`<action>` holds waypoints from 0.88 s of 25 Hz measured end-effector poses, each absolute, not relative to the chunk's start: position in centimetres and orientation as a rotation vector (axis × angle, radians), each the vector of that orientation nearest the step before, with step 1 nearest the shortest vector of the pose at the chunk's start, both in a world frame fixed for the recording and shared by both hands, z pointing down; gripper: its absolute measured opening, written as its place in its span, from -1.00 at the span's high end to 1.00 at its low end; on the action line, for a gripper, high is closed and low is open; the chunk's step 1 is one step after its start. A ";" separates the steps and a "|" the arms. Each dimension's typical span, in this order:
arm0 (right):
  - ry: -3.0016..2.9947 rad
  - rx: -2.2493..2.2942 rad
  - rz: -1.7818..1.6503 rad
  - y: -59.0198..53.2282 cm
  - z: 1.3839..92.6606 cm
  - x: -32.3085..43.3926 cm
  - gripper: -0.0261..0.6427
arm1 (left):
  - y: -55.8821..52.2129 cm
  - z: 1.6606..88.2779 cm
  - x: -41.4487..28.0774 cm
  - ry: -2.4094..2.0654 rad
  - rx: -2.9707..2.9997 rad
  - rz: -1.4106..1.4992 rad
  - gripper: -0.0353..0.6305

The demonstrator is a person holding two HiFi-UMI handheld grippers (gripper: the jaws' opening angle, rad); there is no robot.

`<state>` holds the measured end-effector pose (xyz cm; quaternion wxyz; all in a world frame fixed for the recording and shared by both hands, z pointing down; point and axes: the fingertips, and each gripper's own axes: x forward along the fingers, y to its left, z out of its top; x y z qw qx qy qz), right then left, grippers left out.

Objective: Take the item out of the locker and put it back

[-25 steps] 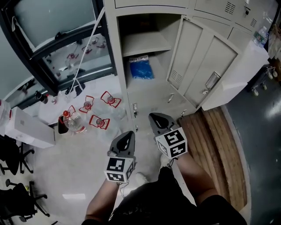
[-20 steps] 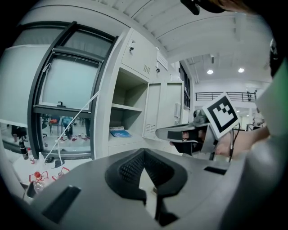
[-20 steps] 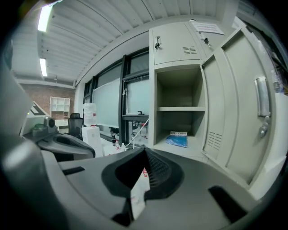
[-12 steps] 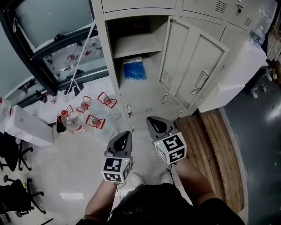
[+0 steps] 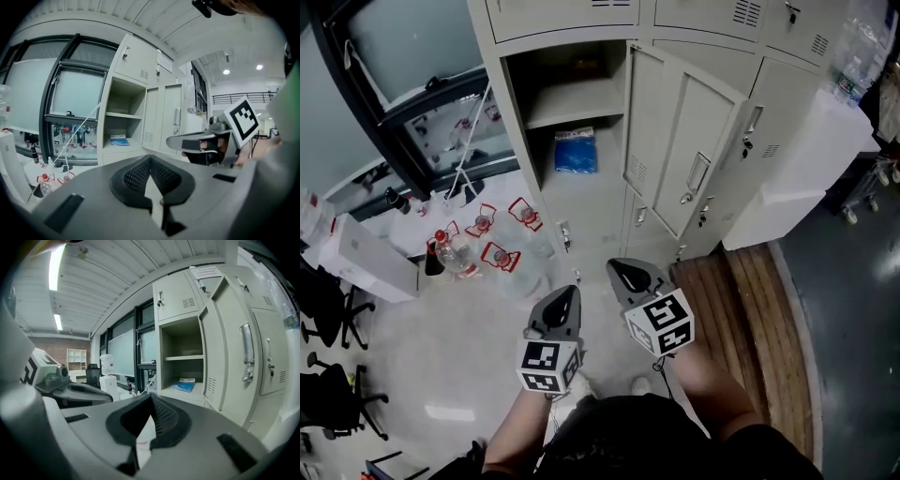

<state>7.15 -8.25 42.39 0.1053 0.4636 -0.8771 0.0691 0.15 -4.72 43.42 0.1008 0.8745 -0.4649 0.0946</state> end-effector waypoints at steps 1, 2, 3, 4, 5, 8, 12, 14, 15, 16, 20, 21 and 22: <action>-2.592 1.356 0.202 -7.9 42.3 7.5 0.92 | -4.3 43.3 0.7 -1.383 2.584 0.277 0.88; -2.599 1.346 0.200 -7.6 42.2 7.9 0.92 | -4.0 43.2 1.1 -1.394 2.583 0.274 0.88; -2.606 1.337 0.198 -7.2 42.2 8.2 0.92 | -3.6 43.1 1.4 -1.405 2.581 0.270 0.88; -2.613 1.327 0.196 -6.9 42.1 8.5 0.92 | -3.2 43.1 1.7 -1.416 2.576 0.266 0.88; -2.619 1.318 0.196 -6.6 42.1 8.7 0.92 | -2.9 43.1 2.0 -1.426 2.570 0.260 0.88; -2.632 1.294 0.196 -5.9 42.1 9.4 0.92 | -2.1 43.0 2.8 -1.446 2.556 0.251 0.88; -2.648 1.270 0.191 -5.6 41.9 9.8 0.92 | -1.5 42.8 3.5 -1.466 2.542 0.244 0.88; -2.654 1.258 0.188 -5.3 42.0 10.0 0.92 | -1.2 42.9 3.8 -1.475 2.538 0.246 0.88; -2.656 1.253 0.188 -5.2 42.1 10.1 0.92 | -1.1 43.0 3.9 -1.480 2.537 0.247 0.88; -2.658 1.248 0.187 -5.1 42.2 10.2 0.92 | -0.9 43.0 4.0 -1.484 2.534 0.247 0.88; -2.663 1.232 0.180 -4.8 42.2 10.5 0.92 | -0.6 42.9 4.5 -1.497 2.528 0.242 0.88; -2.664 1.228 0.178 -4.7 42.2 10.6 0.92 | -0.5 42.8 4.5 -1.503 2.530 0.239 0.88; -2.666 1.225 0.176 -4.6 42.2 10.6 0.92 | -0.4 42.8 4.5 -1.508 2.531 0.237 0.88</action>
